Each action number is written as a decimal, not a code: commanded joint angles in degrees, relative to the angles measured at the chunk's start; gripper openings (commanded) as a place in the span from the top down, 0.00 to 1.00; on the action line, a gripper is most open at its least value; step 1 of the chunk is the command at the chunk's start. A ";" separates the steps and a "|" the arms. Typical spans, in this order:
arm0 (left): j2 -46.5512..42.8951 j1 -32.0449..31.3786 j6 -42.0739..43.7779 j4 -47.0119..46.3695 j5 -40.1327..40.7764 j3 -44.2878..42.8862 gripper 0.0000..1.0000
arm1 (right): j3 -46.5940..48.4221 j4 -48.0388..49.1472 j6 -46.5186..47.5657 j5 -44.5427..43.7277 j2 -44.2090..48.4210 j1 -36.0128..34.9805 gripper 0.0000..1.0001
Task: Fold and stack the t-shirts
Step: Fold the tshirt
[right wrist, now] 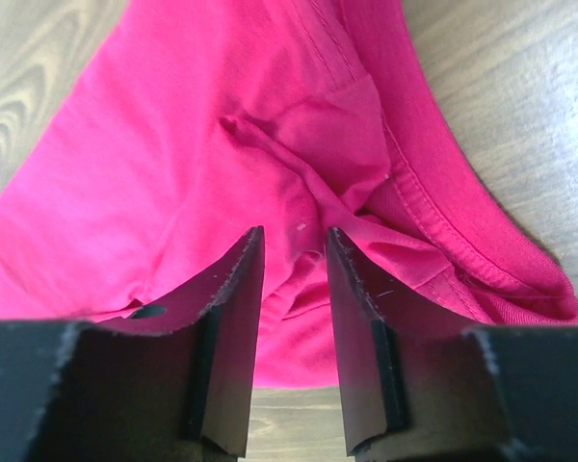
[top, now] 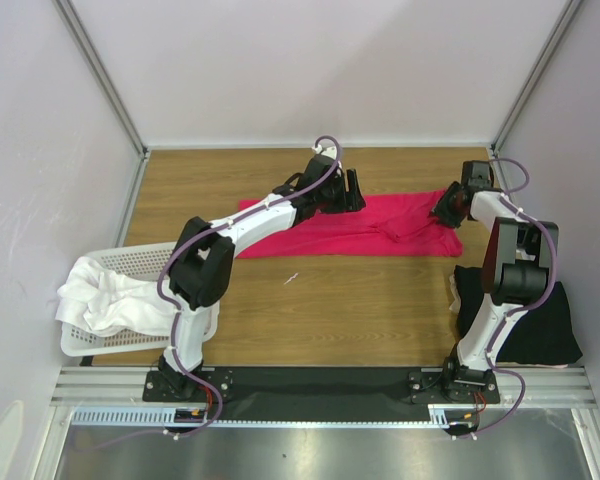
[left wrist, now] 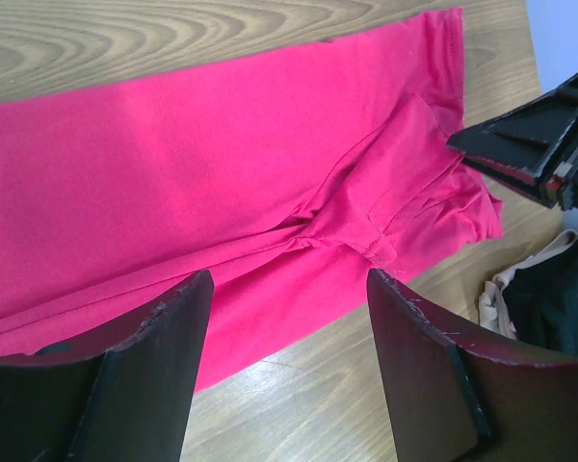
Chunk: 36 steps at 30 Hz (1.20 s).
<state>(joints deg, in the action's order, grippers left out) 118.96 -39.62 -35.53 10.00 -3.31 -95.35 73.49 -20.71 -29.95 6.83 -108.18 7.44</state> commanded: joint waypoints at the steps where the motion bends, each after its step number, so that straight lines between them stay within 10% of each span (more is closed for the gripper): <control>1: -0.04 0.24 0.99 -0.42 -0.47 0.17 0.29 | 3.41 -0.65 0.78 -0.68 0.25 -0.24 0.63; 13: -0.04 0.33 1.07 0.02 -0.12 0.17 0.29 | 3.85 -1.00 1.04 -0.68 -1.50 -0.67 0.69; 21: 0.22 0.42 1.16 0.63 -0.03 0.34 0.29 | 4.29 -0.91 1.48 -0.07 -1.95 -0.76 0.99; 36: 0.57 0.59 5.11 1.16 0.68 2.98 0.29 | 16.24 0.58 -3.79 4.77 -8.80 -0.67 1.00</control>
<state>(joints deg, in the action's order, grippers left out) 119.26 -39.35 -33.15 11.38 -3.18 -92.68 86.63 -21.41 -31.57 9.80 -114.91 6.96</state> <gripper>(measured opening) 0.709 0.012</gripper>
